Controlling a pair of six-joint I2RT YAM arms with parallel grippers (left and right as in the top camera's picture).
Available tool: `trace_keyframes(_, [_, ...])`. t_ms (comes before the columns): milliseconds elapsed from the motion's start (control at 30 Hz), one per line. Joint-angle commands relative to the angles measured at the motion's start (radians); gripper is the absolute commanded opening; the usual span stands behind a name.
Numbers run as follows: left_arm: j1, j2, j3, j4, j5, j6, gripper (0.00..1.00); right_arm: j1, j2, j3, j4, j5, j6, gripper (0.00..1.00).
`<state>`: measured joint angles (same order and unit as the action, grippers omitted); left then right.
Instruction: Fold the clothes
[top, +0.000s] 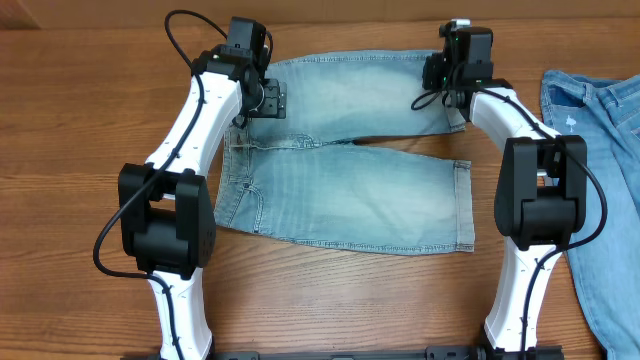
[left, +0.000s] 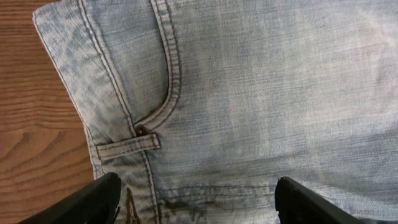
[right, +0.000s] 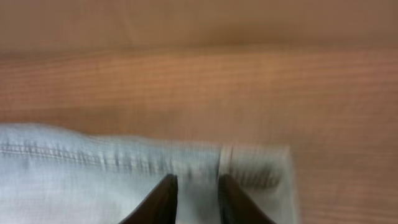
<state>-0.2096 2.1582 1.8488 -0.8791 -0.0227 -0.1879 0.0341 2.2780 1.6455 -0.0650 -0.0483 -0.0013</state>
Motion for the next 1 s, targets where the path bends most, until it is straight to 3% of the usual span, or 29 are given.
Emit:
trace_keyframes(0, [0.002, -0.027, 0.021, 0.005, -0.046, -0.018, 0.82, -0.003, -0.004, 0.013, 0.005, 0.047, -0.003, 0.5])
trace_keyframes(33, [0.002, -0.029, 0.023, 0.0, -0.093, -0.018, 0.82, -0.006, -0.03, 0.013, -0.028, 0.047, -0.003, 0.61])
trace_keyframes(67, [0.002, -0.042, 0.028, -0.007, -0.153, -0.021, 0.83, -0.012, -0.1, 0.013, -0.111, 0.048, -0.003, 0.82])
trace_keyframes(133, [0.006, -0.08, 0.028, -0.01, -0.191, -0.071, 0.87, -0.023, -0.215, 0.013, -0.248, 0.048, 0.014, 0.95])
trace_keyframes(200, [0.036, -0.164, 0.028, -0.056, -0.173, -0.157, 0.9, -0.037, -0.341, 0.013, -0.422, 0.047, 0.092, 1.0])
trace_keyframes(333, [0.085, -0.32, 0.028, -0.214, -0.042, -0.169, 0.96, -0.055, -0.486, 0.013, -0.754, 0.047, 0.154, 1.0])
trace_keyframes(500, [0.07, -0.427, 0.025, -0.474, -0.025, -0.222, 1.0, -0.054, -0.507, 0.012, -1.053, 0.0, 0.245, 1.0])
trace_keyframes(600, [0.043, -0.444, -0.008, -0.568, 0.072, -0.208, 1.0, -0.058, -0.507, 0.012, -1.204, 0.002, 0.374, 1.0])
trace_keyframes(733, [0.003, -0.513, -0.226, -0.543, 0.091, -0.193, 1.0, -0.058, -0.507, 0.008, -1.346, 0.003, 0.377, 1.0])
trace_keyframes(867, [0.004, -0.591, -0.536, -0.378, 0.128, -0.199, 1.0, -0.058, -0.507, -0.041, -1.341, 0.003, 0.377, 1.0])
trace_keyframes(967, [0.007, -0.589, -0.687, -0.264, 0.128, -0.201, 1.0, -0.058, -0.507, -0.242, -1.221, 0.002, 0.4, 0.98])
